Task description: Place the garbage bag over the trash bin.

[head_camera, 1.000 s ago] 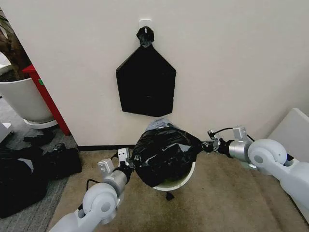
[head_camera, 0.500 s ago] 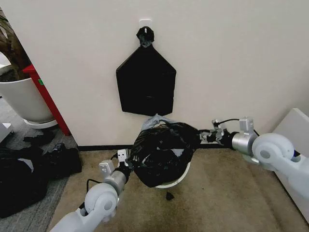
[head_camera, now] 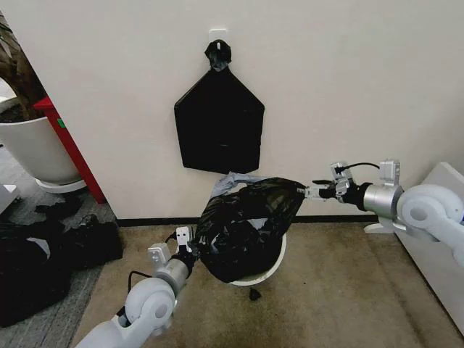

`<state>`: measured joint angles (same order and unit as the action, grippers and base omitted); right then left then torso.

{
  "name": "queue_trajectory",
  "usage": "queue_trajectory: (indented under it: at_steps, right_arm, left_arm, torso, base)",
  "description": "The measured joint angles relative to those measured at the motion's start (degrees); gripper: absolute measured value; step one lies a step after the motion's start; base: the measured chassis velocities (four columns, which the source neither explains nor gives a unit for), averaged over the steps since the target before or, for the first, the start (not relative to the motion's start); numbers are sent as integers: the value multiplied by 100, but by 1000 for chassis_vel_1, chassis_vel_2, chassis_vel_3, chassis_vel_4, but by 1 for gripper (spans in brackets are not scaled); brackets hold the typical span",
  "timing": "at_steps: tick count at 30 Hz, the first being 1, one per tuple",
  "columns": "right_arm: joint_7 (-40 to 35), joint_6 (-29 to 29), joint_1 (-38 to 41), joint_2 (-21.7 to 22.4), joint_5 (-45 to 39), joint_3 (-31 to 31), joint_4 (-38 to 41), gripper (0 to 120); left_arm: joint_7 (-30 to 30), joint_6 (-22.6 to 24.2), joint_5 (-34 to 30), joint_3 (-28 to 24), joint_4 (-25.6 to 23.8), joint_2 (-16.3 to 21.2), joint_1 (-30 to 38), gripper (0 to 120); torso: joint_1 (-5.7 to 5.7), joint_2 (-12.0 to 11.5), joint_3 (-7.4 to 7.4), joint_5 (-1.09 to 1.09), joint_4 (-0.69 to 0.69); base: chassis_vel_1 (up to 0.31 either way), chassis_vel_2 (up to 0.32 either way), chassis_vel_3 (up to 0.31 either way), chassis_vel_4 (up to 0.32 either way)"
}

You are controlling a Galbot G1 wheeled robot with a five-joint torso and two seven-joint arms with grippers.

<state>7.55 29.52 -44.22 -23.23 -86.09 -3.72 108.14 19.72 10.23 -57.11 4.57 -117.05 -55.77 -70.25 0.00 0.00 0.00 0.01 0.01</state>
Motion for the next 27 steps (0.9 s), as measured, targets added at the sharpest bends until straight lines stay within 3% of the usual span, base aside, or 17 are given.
queue_trajectory:
  at_steps: [2,5,8,20,27]
  right_arm:
    - [206,-100,-117,6,-67,23,-98,100]
    - [1597,-390,-386,42,201,51,-656,100]
    - [2144,-393,-524,99,330,26,-899,100]
    - [3139,-451,-566,39,-115,-45,-1196,100]
    - [2948,-439,-545,40,-659,-63,-928,100]
  left_arm:
    - [-95,-45,0,20,-2,23,-13,0]
    - [-318,-134,-6,66,-22,77,-34,0]
    - [-411,-149,-61,76,-108,100,-42,0]
    - [-1050,-271,-85,108,-180,179,-144,0]
    - [-1193,-293,75,108,-156,207,-193,0]
  torso:
    - [0,0,0,0,0]
    - [0,0,0,1,-1]
    - [0,0,0,-1,-2]
    - [0,0,0,-1,-1]
    - [0,0,0,-3,0]
  base:
    - [0,0,0,0]
    - [0,0,0,0]
    - [0,0,0,0]
    - [0,0,0,0]
    - [0,0,0,0]
